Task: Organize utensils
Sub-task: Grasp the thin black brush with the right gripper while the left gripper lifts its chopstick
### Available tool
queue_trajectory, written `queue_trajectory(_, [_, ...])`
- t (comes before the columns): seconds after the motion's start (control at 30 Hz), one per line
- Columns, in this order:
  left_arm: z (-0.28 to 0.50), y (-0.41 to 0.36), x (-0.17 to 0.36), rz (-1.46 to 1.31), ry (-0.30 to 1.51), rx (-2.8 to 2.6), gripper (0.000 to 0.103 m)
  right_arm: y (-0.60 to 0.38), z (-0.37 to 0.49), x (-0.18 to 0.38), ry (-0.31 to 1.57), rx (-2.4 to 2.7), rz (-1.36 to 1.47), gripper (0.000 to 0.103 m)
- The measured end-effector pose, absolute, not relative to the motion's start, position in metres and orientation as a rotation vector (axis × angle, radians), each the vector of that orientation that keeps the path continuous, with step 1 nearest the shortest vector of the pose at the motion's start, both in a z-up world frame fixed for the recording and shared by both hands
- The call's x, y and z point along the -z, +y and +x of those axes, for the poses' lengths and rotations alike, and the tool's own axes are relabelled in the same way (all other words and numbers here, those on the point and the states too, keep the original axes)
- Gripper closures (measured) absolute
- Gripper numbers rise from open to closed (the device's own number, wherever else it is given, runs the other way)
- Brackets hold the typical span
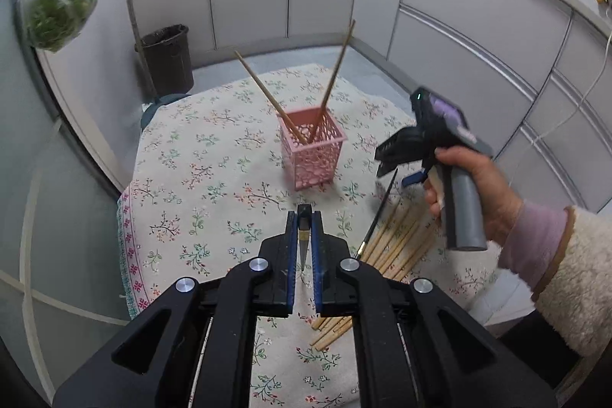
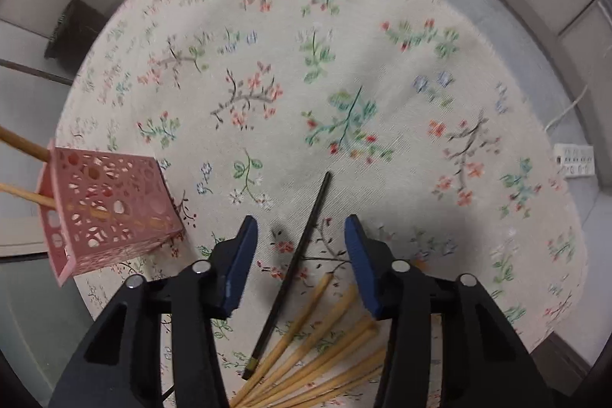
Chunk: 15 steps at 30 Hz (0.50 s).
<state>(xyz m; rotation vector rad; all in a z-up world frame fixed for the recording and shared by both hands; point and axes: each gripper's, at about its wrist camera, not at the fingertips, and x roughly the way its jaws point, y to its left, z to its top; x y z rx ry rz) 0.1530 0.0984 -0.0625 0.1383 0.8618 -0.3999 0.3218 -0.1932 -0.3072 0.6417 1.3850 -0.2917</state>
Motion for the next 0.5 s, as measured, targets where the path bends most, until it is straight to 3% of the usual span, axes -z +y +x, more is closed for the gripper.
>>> queue_trajectory(0.13, [0.157,0.113,0.058,0.093,0.85,0.387,0.097,-0.187,0.329,0.317,1.376,0.293,0.702,0.065])
queue_trajectory(0.17, [0.159,0.116,0.058,0.081,0.851,0.381,0.097,-0.188,0.328,0.316,1.359,0.306,0.714,0.074])
queue_trajectory(0.2, [0.159,0.118,0.057,0.07,0.85,0.376,0.097,-0.191,0.327,0.317,1.348,0.329,0.727,0.093])
queue_trajectory(0.23, [0.161,0.12,0.055,0.054,0.847,0.372,0.097,-0.194,0.326,0.318,1.338,0.352,0.739,0.097])
queue_trajectory(0.5, [0.163,0.126,0.052,0.003,0.825,0.355,0.097,-0.221,0.299,0.303,1.176,0.263,0.942,0.098])
